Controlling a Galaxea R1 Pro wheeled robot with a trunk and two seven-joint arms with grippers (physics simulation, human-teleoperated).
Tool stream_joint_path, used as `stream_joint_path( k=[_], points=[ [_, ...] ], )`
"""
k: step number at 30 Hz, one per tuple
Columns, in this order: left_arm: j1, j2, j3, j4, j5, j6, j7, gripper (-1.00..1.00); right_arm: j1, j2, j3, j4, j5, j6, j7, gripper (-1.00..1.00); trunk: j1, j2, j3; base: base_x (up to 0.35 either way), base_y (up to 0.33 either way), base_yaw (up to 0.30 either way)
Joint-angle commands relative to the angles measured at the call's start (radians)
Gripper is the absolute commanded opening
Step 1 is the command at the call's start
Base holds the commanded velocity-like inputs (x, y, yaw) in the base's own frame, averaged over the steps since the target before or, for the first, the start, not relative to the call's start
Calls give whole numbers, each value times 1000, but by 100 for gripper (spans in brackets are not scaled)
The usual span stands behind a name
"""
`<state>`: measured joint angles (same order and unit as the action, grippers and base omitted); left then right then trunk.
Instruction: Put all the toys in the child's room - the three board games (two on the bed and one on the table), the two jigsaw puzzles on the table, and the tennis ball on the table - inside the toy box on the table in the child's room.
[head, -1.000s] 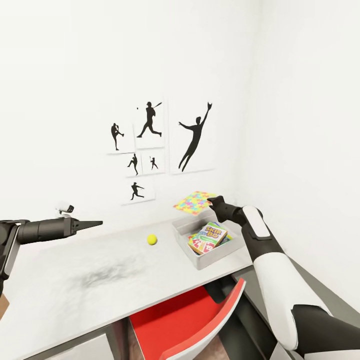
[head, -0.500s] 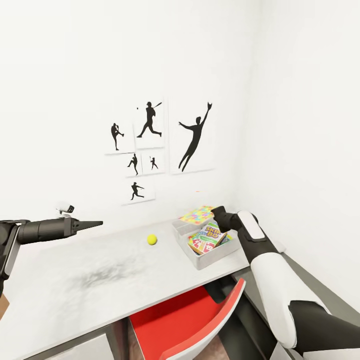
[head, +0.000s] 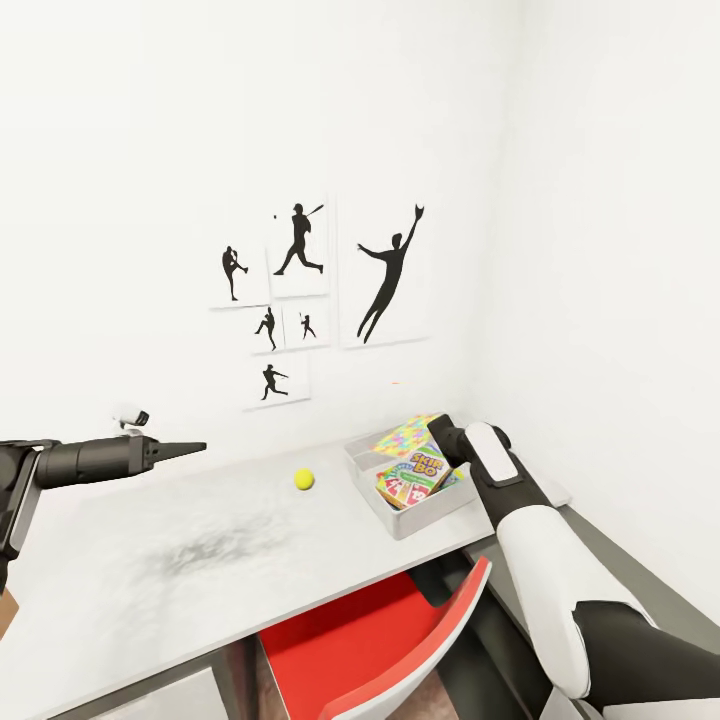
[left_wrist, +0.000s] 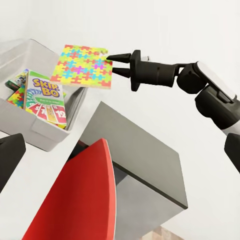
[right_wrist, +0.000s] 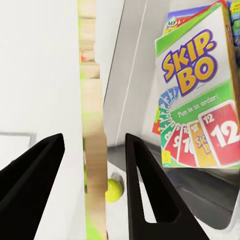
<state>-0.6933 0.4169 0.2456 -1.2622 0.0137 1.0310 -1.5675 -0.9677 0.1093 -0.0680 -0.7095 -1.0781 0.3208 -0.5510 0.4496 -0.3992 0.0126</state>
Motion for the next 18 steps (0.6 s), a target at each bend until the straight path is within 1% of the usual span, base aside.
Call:
stream_joint_path(
  k=[1, 3, 9, 14, 18],
  points=[
    [0, 0, 0, 0, 0, 11, -3, 100, 0, 1, -4, -2, -3, 4, -2, -100, 0, -1, -1, 0, 0, 0],
    [0, 0, 0, 0, 0, 11, -3, 100, 0, 1, -3, -2, -2, 3, 8, -100, 0, -1, -1, 0, 0, 0],
    [0, 0, 0, 0, 0, 12, -3, 100, 0, 1, 8, -1, 1, 3, 76, -100, 0, -1, -1, 47, 9, 0],
    [0, 0, -1, 0, 1, 12, -3, 100, 0, 1, 9, -1, 1, 3, 86, -100, 0, -1, -1, 28, 5, 0],
    [0, 0, -2, 0, 1, 12, -3, 100, 0, 1, 8, -1, -1, 3, 87, -100, 0, -1, -1, 97, 52, 0]
  ],
)
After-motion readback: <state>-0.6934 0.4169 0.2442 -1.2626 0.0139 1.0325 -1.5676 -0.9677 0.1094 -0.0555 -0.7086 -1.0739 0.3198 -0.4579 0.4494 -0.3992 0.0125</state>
